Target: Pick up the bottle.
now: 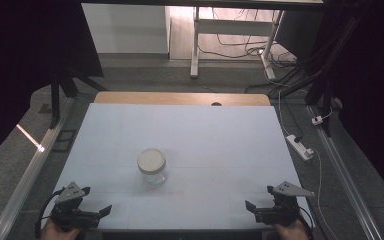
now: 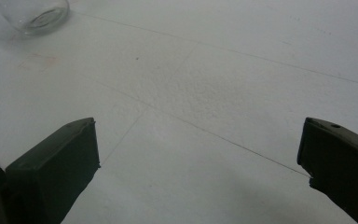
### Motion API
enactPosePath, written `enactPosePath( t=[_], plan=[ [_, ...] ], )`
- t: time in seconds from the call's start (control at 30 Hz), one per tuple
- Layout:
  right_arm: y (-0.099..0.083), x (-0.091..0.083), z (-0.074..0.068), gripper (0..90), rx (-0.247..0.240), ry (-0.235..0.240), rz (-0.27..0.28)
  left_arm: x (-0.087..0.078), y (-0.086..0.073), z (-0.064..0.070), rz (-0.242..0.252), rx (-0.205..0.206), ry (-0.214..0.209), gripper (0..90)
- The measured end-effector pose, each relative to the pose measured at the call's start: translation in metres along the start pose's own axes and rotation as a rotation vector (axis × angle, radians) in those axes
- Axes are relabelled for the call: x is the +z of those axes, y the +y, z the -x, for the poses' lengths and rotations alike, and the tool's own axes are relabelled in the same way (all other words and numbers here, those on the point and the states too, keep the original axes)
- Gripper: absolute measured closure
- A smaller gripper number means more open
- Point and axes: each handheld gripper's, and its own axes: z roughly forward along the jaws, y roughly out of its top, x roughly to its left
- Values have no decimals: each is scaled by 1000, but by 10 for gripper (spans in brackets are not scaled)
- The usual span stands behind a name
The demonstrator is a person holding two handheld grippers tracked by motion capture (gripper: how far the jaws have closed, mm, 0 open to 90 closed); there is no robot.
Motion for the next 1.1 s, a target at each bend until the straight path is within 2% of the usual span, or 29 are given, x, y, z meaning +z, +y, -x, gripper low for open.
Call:
enactPosePath(
  t=[0.17, 0.3, 0.43, 0.67, 0.8, 0.97, 1.1],
  plan=[
    [0, 1, 0, 0, -8, 7, -8, 0, 0, -1, -3, 0, -6, 0],
    [0, 2, -1, 0, -22, 18, -18, 1, 0, -2, -9, -5, -26, 0],
    [1, 3, -1, 0, -26, 29, -30, 2, 1, -2, -16, -3, -24, 0],
    [1, 4, -2, 0, -35, 42, -42, 2, 1, -3, -20, -28, -27, 0],
    [1, 5, -3, 0, -45, 45, -47, 2, 2, -3, -14, -27, -32, 0],
    [1, 5, -3, 0, -45, 52, -51, 5, 3, -1, -28, -23, -9, 0],
    [2, 6, -2, 0, -47, 57, -56, 5, 6, 0, -10, -19, -24, 0]
  ],
)
